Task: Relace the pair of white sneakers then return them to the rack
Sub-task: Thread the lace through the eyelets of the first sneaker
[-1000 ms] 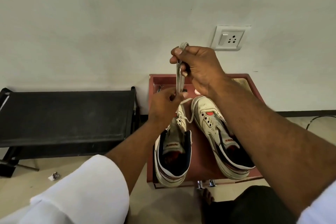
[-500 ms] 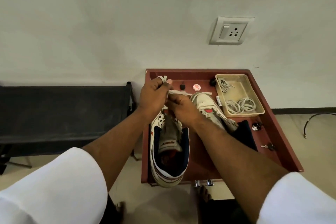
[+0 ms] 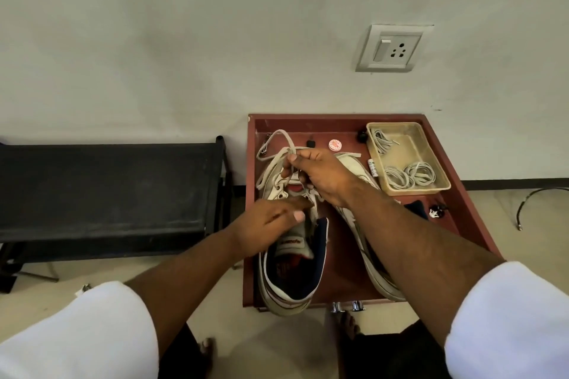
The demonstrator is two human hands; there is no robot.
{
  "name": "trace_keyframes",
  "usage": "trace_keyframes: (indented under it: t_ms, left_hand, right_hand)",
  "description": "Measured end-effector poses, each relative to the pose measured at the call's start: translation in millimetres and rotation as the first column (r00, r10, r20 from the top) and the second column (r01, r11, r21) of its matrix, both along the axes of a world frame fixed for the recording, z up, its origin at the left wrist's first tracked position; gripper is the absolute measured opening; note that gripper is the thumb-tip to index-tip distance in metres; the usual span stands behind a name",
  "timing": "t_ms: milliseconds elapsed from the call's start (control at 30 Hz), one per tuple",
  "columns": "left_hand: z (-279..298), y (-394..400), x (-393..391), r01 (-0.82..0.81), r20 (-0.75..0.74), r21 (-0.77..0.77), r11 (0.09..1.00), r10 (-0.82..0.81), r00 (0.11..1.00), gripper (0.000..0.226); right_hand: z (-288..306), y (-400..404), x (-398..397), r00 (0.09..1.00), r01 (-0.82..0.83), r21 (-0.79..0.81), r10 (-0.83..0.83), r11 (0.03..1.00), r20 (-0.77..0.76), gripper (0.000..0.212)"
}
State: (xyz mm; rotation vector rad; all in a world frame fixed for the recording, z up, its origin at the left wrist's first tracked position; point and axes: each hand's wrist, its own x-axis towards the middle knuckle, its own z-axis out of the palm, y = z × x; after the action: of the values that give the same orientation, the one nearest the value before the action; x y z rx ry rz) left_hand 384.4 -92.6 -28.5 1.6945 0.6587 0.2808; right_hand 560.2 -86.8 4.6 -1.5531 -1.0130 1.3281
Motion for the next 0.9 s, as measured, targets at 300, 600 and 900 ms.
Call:
trace_keyframes:
  t_ms: [300,600,900]
  left_hand:
    - [-7,-1,3,0.117,-0.27,0.289,0.95,-0.036,0.962,0.06]
    - [1,-4,7,0.122,-0.336,0.3,0.946,-0.015,0.942,0.047]
    - [-2,-4,13,-0.403,0.057,-0.025,0.915,0.404,0.913,0.054]
  right_hand:
    - [-2,11,-4,0.989,0.124,-0.011,-0.123,0.992,0.08,0.024]
    - [113,64,-5,0.899,0.422,0.245,-0.367,0.873,-0.24,0.02]
    - [113,42,4,0.906,0.341,0.221,-0.257,0.913,-0.336,0.02]
